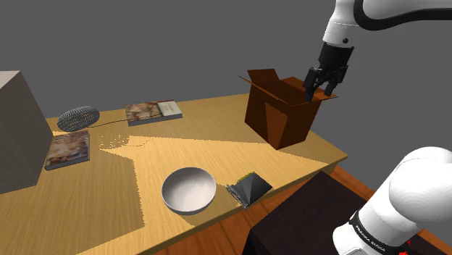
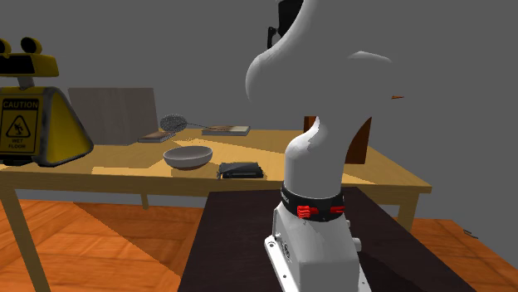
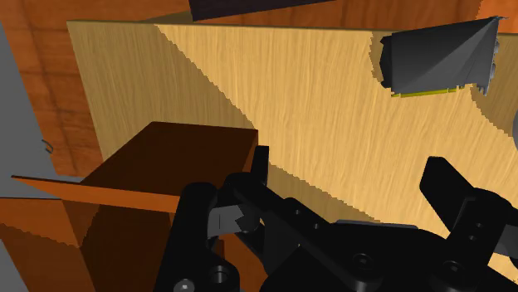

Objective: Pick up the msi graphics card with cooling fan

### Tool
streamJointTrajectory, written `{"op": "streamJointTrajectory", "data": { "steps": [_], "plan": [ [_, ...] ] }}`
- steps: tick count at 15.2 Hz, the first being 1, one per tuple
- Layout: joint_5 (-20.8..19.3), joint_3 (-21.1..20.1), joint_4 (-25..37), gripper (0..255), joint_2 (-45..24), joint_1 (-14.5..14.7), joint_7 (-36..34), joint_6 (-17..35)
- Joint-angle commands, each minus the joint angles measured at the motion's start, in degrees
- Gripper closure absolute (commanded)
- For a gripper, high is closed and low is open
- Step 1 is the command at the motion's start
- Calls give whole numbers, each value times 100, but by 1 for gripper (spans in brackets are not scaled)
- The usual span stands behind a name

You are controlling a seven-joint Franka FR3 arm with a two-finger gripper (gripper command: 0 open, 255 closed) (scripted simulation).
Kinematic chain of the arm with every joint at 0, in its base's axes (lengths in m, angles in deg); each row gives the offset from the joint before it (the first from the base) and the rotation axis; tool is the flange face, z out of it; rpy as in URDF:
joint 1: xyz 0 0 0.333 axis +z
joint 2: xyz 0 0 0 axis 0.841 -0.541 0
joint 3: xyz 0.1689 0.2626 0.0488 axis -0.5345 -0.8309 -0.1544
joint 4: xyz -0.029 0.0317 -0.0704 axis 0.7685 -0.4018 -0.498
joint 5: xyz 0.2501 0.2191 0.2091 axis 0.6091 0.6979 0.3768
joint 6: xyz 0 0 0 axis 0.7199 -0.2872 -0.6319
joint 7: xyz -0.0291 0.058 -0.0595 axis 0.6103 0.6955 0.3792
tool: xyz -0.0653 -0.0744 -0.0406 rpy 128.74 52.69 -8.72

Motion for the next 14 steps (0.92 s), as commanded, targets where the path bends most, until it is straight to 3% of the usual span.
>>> {"op": "streamJointTrajectory", "data": {
  "steps": [1, 14],
  "plan": [
    [0, 0, 0, 0, 0, 0, 0, 0],
    [621, -518, -956, 0, -1451, 636, -253, 2283]
  ]
}}
